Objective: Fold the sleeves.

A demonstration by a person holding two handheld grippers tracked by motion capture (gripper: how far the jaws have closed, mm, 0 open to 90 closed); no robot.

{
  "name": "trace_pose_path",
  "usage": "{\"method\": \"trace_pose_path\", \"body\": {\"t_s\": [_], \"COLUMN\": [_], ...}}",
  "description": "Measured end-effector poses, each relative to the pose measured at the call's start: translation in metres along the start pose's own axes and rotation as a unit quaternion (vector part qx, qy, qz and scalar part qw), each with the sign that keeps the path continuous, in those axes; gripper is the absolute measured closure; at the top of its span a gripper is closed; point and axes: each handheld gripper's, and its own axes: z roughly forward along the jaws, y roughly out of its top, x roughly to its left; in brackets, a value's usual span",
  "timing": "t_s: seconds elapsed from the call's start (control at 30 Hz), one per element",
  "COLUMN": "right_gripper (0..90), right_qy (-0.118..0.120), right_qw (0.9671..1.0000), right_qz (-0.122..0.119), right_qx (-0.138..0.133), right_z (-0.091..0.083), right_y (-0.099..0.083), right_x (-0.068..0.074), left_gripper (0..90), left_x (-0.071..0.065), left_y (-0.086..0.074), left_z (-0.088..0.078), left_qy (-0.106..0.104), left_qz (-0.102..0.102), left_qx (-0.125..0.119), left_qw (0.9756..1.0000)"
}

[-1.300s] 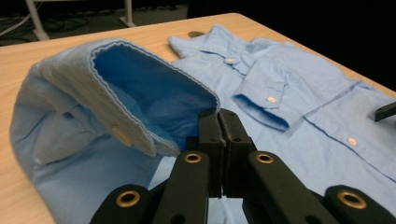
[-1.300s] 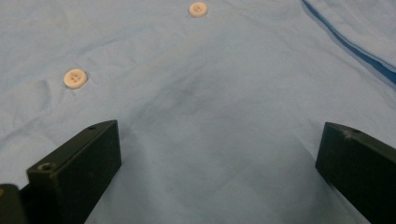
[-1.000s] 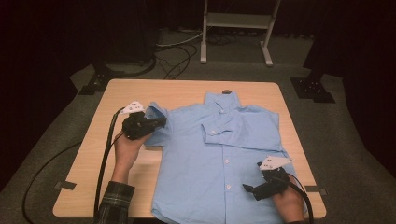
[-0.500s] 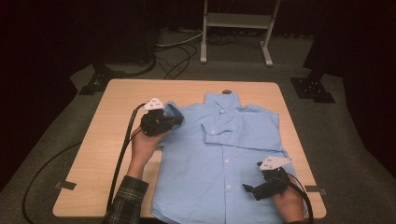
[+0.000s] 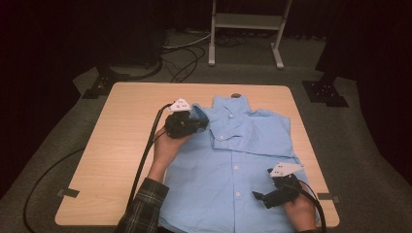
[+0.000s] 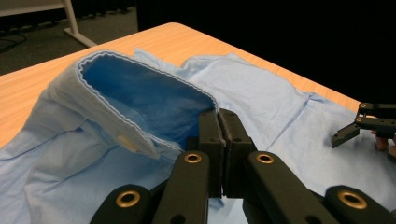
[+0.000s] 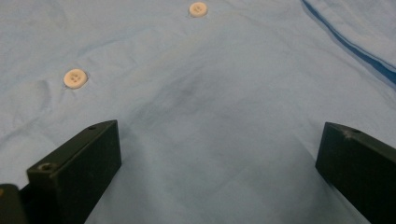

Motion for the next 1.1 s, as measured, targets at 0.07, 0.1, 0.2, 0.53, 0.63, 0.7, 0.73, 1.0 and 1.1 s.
{"method": "trace_pose_path", "body": {"t_s": [0.07, 0.1, 0.2, 0.53, 0.63, 0.7, 0.73, 1.0, 1.1], "right_gripper": [0.0, 0.0, 0.0, 0.0, 0.0, 0.0, 0.0, 0.0, 0.0], "right_qy": [0.000, 0.000, 0.000, 0.000, 0.000, 0.000, 0.000, 0.000, 0.000], "right_qw": [1.0000, 1.0000, 1.0000, 1.0000, 1.0000, 1.0000, 1.0000, 1.0000, 1.0000], "right_qz": [0.000, 0.000, 0.000, 0.000, -0.001, -0.001, -0.001, -0.001, 0.000], "right_qx": [0.000, 0.000, 0.000, 0.000, 0.000, 0.000, 0.000, 0.000, 0.000], "right_z": [0.000, 0.000, 0.000, 0.000, 0.000, 0.000, 0.000, 0.000, 0.000], "right_y": [0.000, 0.000, 0.000, 0.000, 0.000, 0.000, 0.000, 0.000, 0.000], "right_x": [0.000, 0.000, 0.000, 0.000, 0.000, 0.000, 0.000, 0.000, 0.000], "left_gripper": [89.0, 89.0, 89.0, 89.0, 89.0, 89.0, 89.0, 89.0, 88.9], "left_x": [-0.003, -0.005, -0.009, -0.020, -0.021, -0.021, -0.020, -0.021, -0.022], "left_y": [0.003, 0.004, 0.008, 0.013, 0.012, 0.012, 0.012, 0.007, 0.005], "left_z": [0.004, 0.006, 0.012, 0.021, 0.023, 0.024, 0.025, 0.033, 0.036], "left_qy": [-0.005, -0.006, -0.011, -0.032, -0.034, -0.035, -0.036, -0.041, -0.043], "left_qz": [0.003, 0.005, 0.007, 0.010, 0.010, 0.010, 0.009, 0.009, 0.009], "left_qx": [0.000, 0.000, 0.000, -0.003, 0.000, 0.001, 0.002, 0.016, 0.020], "left_qw": [1.0000, 1.0000, 0.9999, 0.9994, 0.9994, 0.9993, 0.9993, 0.9990, 0.9988]}}
